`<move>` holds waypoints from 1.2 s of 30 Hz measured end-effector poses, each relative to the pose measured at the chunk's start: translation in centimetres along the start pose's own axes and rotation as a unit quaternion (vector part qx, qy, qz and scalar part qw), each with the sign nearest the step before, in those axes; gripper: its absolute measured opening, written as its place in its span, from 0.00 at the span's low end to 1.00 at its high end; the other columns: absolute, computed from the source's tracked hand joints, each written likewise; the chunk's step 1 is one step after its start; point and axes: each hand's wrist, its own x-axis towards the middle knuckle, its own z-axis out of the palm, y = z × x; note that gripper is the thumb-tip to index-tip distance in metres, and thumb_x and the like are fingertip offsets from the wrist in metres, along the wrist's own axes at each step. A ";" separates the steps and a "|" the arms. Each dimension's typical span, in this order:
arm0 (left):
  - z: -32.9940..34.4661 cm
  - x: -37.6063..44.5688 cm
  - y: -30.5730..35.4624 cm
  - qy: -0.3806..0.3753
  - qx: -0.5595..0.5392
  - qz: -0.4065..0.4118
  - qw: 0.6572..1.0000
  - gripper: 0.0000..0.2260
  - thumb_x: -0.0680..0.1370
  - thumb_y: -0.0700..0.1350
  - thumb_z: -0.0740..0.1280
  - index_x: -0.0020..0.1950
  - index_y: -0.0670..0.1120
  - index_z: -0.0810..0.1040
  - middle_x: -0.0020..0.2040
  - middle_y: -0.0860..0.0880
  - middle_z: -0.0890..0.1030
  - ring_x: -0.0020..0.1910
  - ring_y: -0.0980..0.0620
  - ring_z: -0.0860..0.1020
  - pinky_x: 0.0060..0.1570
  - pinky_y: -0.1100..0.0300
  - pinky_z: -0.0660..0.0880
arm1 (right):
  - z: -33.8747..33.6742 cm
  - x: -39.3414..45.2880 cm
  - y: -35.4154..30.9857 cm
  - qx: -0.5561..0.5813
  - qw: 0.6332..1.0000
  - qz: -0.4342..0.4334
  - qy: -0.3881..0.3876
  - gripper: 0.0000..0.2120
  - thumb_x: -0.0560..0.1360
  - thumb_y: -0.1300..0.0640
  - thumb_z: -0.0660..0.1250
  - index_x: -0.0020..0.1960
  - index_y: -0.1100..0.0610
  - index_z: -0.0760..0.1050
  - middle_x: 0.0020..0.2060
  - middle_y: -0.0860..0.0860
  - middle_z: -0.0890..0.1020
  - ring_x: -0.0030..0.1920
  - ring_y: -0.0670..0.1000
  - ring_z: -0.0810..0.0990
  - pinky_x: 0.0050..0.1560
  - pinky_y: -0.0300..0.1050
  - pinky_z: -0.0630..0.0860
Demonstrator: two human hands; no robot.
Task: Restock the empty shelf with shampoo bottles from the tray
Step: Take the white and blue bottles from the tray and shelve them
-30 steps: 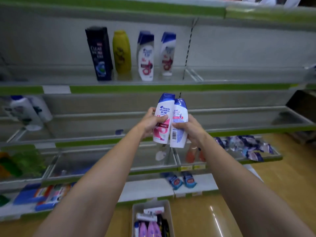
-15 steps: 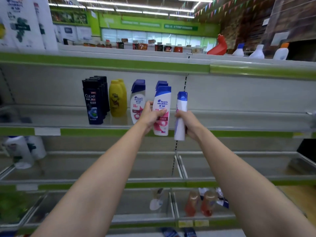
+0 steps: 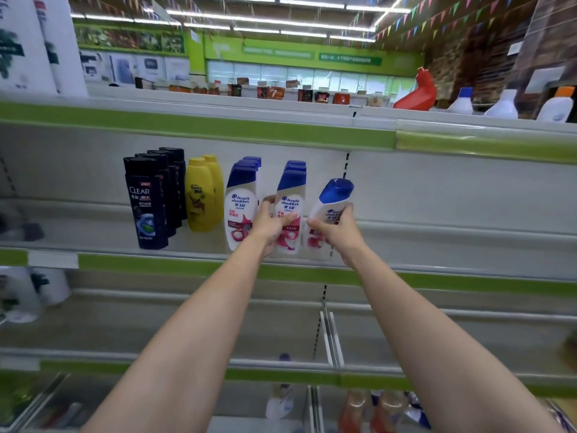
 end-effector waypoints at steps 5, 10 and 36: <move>0.2 1.0 -0.3 -0.001 0.010 0.004 1.000 0.23 0.77 0.37 0.65 0.70 0.48 0.62 0.61 0.44 0.77 0.45 0.52 0.79 0.47 0.52 0.77 | -0.2 1.3 0.1 -0.134 0.990 -0.052 0.009 0.25 0.71 0.55 0.72 0.62 0.56 0.63 0.53 0.52 0.78 0.49 0.51 0.78 0.47 0.44 0.76; 0.3 1.4 -0.5 0.002 0.037 -0.007 0.999 0.21 0.79 0.39 0.63 0.71 0.47 0.62 0.62 0.44 0.77 0.49 0.50 0.78 0.50 0.50 0.77 | -0.5 1.9 -1.0 -0.142 0.989 0.006 -0.046 0.20 0.75 0.52 0.68 0.61 0.54 0.64 0.53 0.51 0.79 0.49 0.53 0.81 0.49 0.52 0.80; 0.7 -2.3 -0.6 0.062 0.244 -0.027 0.967 0.13 0.80 0.37 0.57 0.63 0.39 0.71 0.59 0.41 0.78 0.59 0.42 0.77 0.56 0.52 0.75 | 2.4 -1.2 -1.6 -0.181 0.983 -0.001 -0.030 0.20 0.78 0.54 0.64 0.66 0.60 0.63 0.58 0.56 0.77 0.36 0.44 0.74 0.27 0.33 0.67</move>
